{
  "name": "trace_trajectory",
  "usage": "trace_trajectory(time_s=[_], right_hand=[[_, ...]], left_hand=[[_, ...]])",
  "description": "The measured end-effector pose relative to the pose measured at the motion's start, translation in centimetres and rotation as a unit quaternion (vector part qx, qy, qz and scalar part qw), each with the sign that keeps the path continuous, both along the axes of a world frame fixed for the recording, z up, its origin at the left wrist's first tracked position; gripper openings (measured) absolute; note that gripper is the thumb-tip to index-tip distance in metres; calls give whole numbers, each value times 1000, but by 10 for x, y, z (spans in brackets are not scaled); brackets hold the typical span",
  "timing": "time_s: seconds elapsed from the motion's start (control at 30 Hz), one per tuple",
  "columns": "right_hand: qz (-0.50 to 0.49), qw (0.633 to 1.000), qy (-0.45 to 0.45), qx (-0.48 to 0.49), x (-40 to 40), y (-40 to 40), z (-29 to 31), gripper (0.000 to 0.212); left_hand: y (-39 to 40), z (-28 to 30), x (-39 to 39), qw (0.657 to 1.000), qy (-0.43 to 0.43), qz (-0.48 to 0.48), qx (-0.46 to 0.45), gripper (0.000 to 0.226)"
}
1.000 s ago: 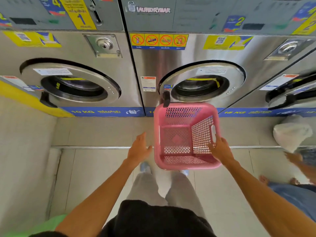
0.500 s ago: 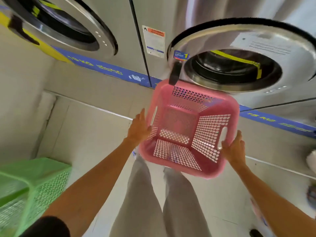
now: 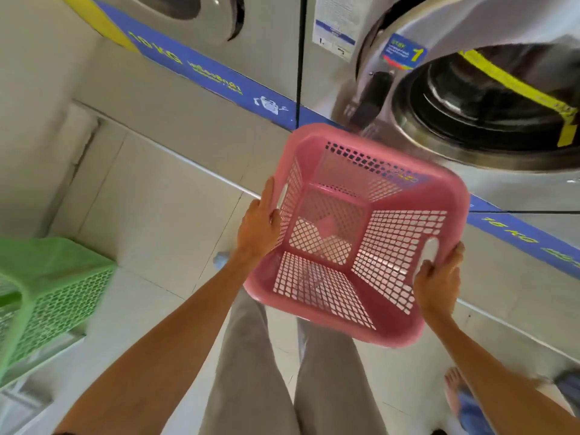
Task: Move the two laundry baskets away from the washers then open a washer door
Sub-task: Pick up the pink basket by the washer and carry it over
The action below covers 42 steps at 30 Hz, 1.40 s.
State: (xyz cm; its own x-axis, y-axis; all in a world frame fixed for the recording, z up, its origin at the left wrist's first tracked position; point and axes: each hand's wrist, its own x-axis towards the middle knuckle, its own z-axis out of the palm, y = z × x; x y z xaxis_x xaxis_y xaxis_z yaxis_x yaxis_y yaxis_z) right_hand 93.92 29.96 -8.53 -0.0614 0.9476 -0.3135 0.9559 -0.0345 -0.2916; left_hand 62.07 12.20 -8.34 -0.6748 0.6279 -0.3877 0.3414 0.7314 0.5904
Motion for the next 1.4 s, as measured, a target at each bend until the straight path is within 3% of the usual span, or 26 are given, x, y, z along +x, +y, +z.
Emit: trace_trajectory(time_s=[0.17,0.37,0.73,0.9,1.13,1.4], right_hand=[[101,995,6,-22,-52,-38,16,75],[203,978,20,-52,-174,-93,27,71],[440,896,53,-36,-425,-198,28,68],[512,856,41,-59,-525,-234,28,75],[579,810,6,-94,-663,-278,7,55],[583,802,-30,-127,-793,-313,-41,42]], left_hand=[[-87,19,-18,996,15,80,-23,66],[-211,30,-60,974,42,207,-78,68],[-392,41,-167,924,47,369,-92,71],[-444,39,-211,906,27,411,-95,83],[-490,18,-282,885,-1,454,-99,86],[-517,-41,-365,867,-31,490,-90,92]])
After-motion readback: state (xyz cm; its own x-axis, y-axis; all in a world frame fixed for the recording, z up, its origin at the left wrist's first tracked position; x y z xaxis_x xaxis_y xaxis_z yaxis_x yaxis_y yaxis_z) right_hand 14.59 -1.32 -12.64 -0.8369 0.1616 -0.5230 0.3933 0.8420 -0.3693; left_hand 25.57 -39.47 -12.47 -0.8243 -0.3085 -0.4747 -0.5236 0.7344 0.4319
